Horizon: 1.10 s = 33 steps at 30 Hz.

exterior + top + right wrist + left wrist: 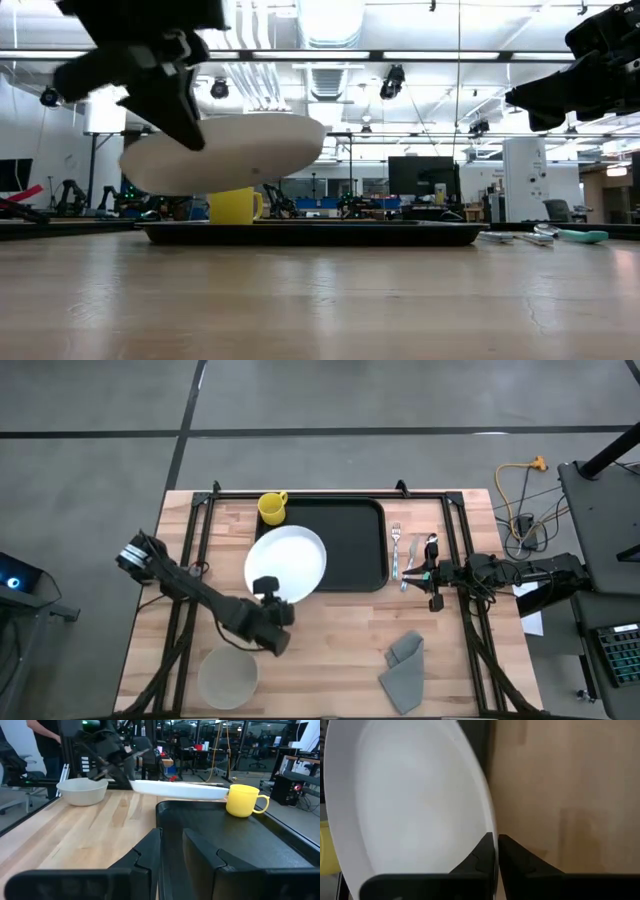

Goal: Set up tray
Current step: Put the white plate at the bottom of the yellow cup on the black tray

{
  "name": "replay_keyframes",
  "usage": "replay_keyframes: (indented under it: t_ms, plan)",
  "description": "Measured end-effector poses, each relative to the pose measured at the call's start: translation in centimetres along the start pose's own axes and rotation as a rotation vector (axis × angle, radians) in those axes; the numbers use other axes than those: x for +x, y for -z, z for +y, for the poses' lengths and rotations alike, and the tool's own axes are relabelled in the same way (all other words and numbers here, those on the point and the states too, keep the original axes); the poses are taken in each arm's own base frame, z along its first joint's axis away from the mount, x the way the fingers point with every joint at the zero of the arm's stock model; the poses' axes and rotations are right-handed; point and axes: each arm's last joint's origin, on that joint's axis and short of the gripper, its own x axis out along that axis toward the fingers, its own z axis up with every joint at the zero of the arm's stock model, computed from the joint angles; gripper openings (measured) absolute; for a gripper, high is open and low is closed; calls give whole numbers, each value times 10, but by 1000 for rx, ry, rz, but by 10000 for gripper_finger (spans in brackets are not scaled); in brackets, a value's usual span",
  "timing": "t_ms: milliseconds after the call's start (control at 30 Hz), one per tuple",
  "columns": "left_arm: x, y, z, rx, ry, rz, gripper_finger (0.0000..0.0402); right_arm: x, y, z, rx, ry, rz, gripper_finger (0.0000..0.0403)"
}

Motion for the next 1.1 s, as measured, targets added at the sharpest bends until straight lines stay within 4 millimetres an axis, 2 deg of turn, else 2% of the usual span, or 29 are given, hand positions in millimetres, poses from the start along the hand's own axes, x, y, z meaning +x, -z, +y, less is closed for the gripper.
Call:
replay_keyframes:
  t_ms: [333,633,933,1100]
  plan:
    - [18,-6,17,-37,-22,0,0,0,0,0,0,0,0,73]
    - [28,-14,21,-50,-12,-36,0,0,0,0,0,0,0,71]
    - [36,-8,21,-35,-17,-21,0,0,0,0,0,0,0,79]
    - [49,5,22,-29,-32,14,0,0,0,0,0,0,0,72]
